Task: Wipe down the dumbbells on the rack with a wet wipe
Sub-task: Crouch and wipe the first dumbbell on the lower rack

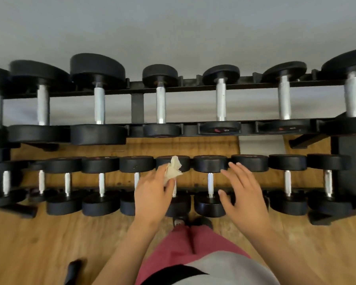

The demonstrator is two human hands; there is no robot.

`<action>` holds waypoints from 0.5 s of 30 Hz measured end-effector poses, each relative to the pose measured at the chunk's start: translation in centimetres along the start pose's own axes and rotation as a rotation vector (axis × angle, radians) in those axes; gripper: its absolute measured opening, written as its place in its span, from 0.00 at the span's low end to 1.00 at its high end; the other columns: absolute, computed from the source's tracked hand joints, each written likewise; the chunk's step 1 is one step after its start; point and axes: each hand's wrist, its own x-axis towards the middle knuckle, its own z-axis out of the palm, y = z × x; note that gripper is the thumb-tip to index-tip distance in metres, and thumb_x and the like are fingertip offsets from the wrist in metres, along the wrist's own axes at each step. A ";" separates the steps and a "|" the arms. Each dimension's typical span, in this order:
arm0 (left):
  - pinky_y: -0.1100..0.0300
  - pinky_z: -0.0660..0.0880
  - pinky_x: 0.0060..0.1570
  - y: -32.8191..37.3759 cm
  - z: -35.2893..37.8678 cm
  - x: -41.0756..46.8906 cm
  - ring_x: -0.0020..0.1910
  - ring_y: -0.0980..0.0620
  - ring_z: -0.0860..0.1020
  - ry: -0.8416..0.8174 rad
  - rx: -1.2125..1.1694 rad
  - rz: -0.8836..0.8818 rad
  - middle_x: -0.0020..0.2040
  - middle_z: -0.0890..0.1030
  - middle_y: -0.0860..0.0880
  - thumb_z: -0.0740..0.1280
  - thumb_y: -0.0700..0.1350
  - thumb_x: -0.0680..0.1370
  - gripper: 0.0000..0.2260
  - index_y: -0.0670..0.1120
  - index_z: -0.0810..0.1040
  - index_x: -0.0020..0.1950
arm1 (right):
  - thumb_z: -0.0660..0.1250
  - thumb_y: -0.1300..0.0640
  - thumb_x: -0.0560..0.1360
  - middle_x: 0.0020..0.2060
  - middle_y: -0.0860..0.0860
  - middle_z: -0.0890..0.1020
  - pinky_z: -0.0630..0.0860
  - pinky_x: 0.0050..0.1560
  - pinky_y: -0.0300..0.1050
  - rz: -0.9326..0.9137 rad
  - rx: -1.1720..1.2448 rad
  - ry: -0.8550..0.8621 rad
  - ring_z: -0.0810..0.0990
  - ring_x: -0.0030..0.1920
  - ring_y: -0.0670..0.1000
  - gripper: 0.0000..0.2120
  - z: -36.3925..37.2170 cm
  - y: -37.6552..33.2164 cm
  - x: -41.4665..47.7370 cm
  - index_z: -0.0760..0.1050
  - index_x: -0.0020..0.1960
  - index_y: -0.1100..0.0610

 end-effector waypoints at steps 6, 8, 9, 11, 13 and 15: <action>0.54 0.75 0.37 -5.1 -2.5 -2.8 0.41 0.46 0.80 -0.004 -0.009 -0.171 0.43 0.82 0.47 0.69 0.47 0.77 0.16 0.46 0.76 0.64 | 0.70 0.56 0.75 0.72 0.52 0.69 0.58 0.73 0.51 -0.121 -0.016 -0.122 0.60 0.75 0.52 0.24 4.4 -3.4 1.2 0.71 0.70 0.55; 0.55 0.74 0.37 -7.6 -3.4 -3.7 0.39 0.45 0.80 -0.007 0.018 -0.188 0.40 0.81 0.48 0.67 0.50 0.78 0.12 0.46 0.80 0.58 | 0.70 0.56 0.75 0.72 0.53 0.70 0.56 0.72 0.49 -0.131 -0.019 -0.125 0.59 0.74 0.51 0.23 5.2 -5.0 1.4 0.72 0.69 0.56; 0.55 0.74 0.36 -8.8 -3.9 -3.8 0.38 0.46 0.80 -0.011 0.018 -0.215 0.39 0.81 0.49 0.65 0.52 0.78 0.13 0.47 0.81 0.56 | 0.71 0.56 0.75 0.71 0.53 0.70 0.56 0.71 0.48 -0.139 -0.026 -0.117 0.59 0.74 0.51 0.23 5.6 -6.1 1.6 0.73 0.68 0.56; 0.55 0.74 0.34 -11.6 -4.6 -3.7 0.38 0.49 0.79 -0.021 0.008 -0.266 0.39 0.81 0.51 0.59 0.57 0.77 0.17 0.48 0.81 0.52 | 0.69 0.56 0.76 0.72 0.52 0.69 0.56 0.72 0.47 -0.155 -0.046 -0.136 0.59 0.75 0.51 0.22 7.2 -8.4 2.2 0.72 0.69 0.55; 0.56 0.74 0.34 -14.7 -5.7 -3.5 0.40 0.49 0.79 -0.014 0.023 -0.268 0.44 0.80 0.52 0.58 0.58 0.77 0.18 0.48 0.81 0.51 | 0.68 0.54 0.77 0.73 0.51 0.67 0.55 0.73 0.47 -0.158 -0.061 -0.148 0.58 0.76 0.51 0.22 9.5 -11.1 2.7 0.71 0.70 0.54; 0.55 0.76 0.37 -18.6 -7.1 -3.5 0.45 0.48 0.80 -0.009 0.050 -0.258 0.52 0.79 0.50 0.65 0.53 0.78 0.13 0.46 0.81 0.52 | 0.67 0.54 0.77 0.74 0.52 0.67 0.58 0.74 0.51 -0.148 -0.068 -0.132 0.58 0.76 0.52 0.22 12.2 -14.5 3.3 0.71 0.70 0.55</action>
